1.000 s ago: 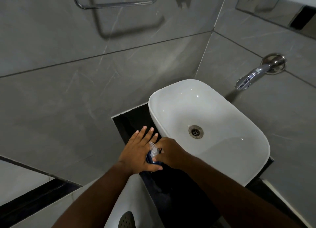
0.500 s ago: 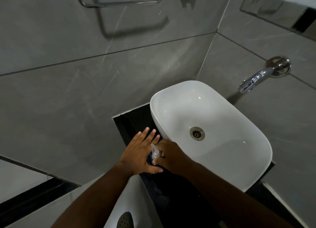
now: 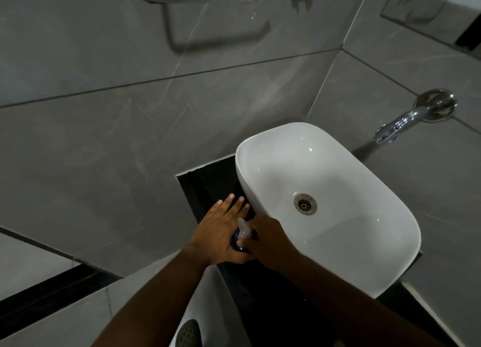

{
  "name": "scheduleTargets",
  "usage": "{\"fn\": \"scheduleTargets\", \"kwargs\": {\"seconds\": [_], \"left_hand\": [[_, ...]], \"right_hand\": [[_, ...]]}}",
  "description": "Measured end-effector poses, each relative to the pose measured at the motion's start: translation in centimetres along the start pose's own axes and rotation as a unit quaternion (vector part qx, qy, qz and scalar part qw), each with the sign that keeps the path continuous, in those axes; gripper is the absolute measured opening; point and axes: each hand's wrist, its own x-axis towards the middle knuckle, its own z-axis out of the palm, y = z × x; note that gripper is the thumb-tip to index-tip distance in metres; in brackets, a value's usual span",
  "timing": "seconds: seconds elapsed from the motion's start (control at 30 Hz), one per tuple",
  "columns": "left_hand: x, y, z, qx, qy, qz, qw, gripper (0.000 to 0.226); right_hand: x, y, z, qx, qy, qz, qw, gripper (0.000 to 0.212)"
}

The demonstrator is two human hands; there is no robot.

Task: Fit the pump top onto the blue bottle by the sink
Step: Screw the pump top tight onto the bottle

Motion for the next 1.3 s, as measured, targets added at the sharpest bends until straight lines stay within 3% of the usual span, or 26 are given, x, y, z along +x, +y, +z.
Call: {"fn": "scheduleTargets", "kwargs": {"seconds": [0.17, 0.43, 0.6, 0.83, 1.17, 1.3], "left_hand": [[-0.5, 0.3, 0.4, -0.035, 0.015, -0.024, 0.999, 0.118], [-0.7, 0.5, 0.5, -0.077, 0.004, -0.036, 0.996, 0.12], [-0.6, 0.5, 0.4, -0.014, 0.009, -0.027, 1.0, 0.12], [-0.7, 0.4, 0.4, -0.008, 0.008, -0.028, 1.0, 0.118], [-1.3, 0.6, 0.7, -0.051, 0.005, -0.058, 0.997, 0.12], [-2.3, 1.2, 0.7, -0.128, 0.012, -0.079, 0.988, 0.124]], "right_hand": [[0.2, -0.9, -3.2, -0.063, -0.061, -0.018, 0.996, 0.03], [0.0, -1.9, -3.1, -0.115, -0.079, -0.055, 0.989, 0.03], [0.0, -2.0, -3.8, -0.148, -0.117, -0.069, 0.98, 0.028], [0.0, -2.4, -4.2, -0.193, -0.174, -0.06, 0.964, 0.041], [-0.8, -1.3, -3.1, -0.086, -0.093, -0.067, 0.99, 0.025], [-1.3, -0.6, -2.1, -0.041, -0.077, -0.034, 0.996, 0.049]]}}
